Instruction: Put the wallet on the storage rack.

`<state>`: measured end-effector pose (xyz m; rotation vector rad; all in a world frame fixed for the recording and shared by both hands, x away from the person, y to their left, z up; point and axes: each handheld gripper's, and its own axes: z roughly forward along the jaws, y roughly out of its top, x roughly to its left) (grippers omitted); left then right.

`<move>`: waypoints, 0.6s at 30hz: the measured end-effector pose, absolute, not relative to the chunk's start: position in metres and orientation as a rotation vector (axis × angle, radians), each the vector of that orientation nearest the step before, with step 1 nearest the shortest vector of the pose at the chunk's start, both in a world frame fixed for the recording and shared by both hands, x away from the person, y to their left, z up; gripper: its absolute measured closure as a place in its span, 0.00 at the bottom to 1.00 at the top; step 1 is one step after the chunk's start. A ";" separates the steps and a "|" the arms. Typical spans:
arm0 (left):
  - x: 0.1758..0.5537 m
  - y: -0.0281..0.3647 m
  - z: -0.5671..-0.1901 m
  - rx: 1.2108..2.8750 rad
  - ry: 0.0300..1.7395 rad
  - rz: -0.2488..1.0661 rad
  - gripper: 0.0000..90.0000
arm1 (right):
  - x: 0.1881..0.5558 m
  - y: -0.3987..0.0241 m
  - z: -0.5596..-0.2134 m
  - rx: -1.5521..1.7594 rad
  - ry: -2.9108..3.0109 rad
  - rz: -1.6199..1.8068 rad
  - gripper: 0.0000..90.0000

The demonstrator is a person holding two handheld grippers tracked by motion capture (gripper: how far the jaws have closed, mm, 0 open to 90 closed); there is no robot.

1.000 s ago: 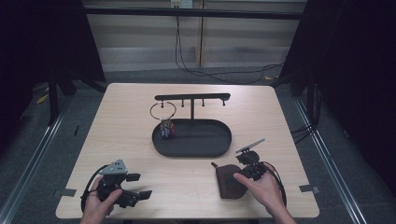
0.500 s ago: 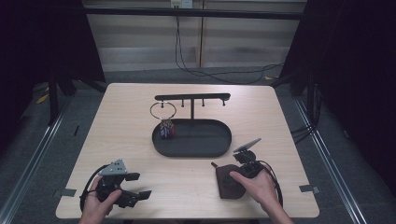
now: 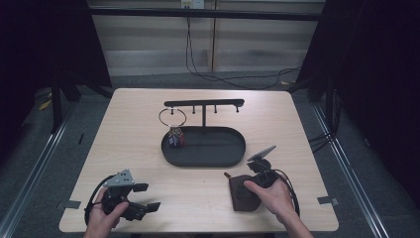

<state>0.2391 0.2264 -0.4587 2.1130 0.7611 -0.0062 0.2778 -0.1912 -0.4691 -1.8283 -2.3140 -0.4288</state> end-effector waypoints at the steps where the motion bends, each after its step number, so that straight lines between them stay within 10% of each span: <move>1: 0.239 0.226 -0.459 2.112 0.760 -0.006 0.18 | 0.278 -0.191 -0.469 -1.825 -2.314 -0.429 0.17; 18: 0.240 0.227 -0.459 2.101 0.766 -0.006 0.18 | 0.284 -0.207 -0.456 -1.875 -2.257 -0.523 0.64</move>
